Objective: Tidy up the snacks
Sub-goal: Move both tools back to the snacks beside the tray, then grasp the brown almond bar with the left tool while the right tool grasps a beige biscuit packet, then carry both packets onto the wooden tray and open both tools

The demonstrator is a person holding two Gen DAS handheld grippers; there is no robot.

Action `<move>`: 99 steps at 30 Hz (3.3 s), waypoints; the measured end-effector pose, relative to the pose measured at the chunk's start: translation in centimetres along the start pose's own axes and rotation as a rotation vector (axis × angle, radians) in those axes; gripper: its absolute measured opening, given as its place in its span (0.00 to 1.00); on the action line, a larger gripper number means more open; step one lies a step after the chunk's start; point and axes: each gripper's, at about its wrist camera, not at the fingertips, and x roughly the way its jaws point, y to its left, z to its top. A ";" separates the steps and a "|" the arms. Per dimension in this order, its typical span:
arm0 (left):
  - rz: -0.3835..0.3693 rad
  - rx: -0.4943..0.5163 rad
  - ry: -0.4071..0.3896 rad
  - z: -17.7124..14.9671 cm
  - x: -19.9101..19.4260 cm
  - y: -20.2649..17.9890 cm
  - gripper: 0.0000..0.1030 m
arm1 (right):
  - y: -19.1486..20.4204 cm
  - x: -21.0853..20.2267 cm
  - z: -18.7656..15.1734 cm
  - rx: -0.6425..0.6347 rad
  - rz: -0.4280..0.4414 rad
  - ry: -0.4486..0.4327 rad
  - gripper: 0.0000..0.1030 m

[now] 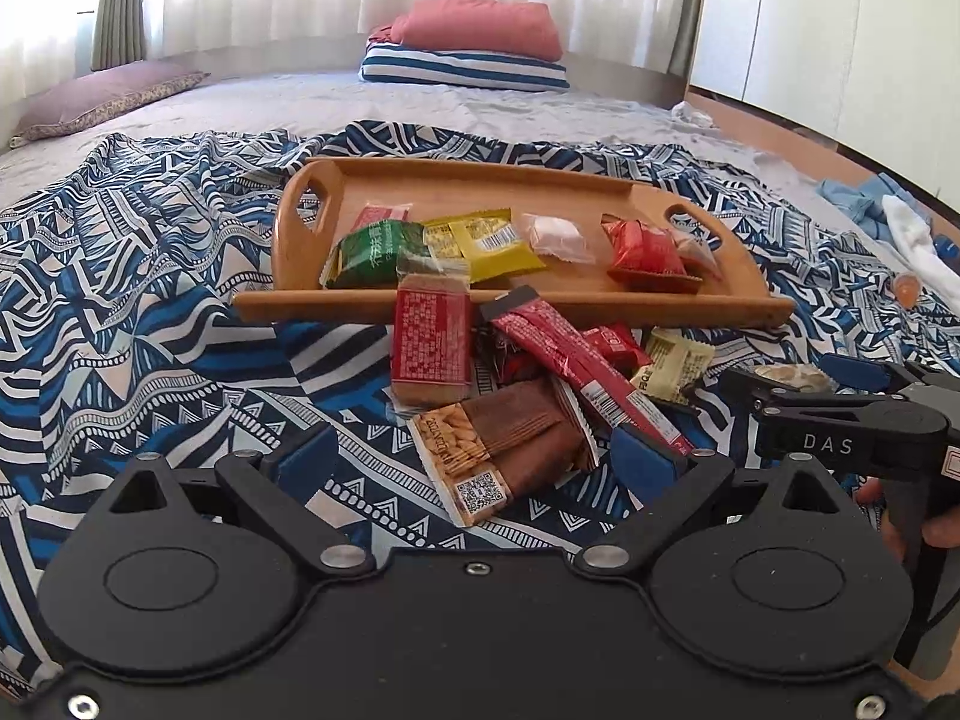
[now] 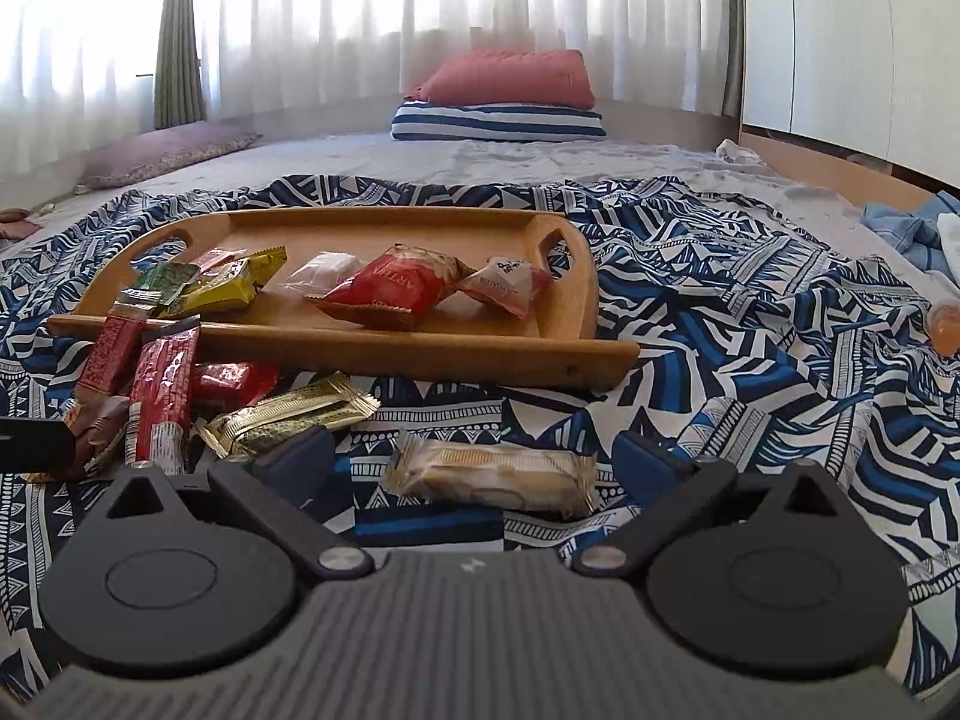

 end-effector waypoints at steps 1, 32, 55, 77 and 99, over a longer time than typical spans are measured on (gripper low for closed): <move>-0.001 0.000 0.003 -0.1 0.3 -0.1 0.94 | 0.0 0.1 -0.1 0.002 -0.001 0.001 1.00; -0.005 -0.051 -0.005 -0.1 1.3 0.1 0.62 | 0.3 0.8 -0.8 -0.013 -0.019 0.013 1.00; 0.031 -0.060 -0.021 0.4 -0.5 1.9 0.61 | 0.7 0.3 -0.2 -0.011 -0.038 0.025 0.96; 0.044 -0.071 -0.071 2.6 -1.9 3.8 0.60 | 1.8 -1.5 1.9 0.029 -0.043 0.005 0.58; -0.086 -0.142 -0.083 17.8 3.4 5.4 0.60 | -0.3 4.6 15.9 0.013 0.018 0.029 0.58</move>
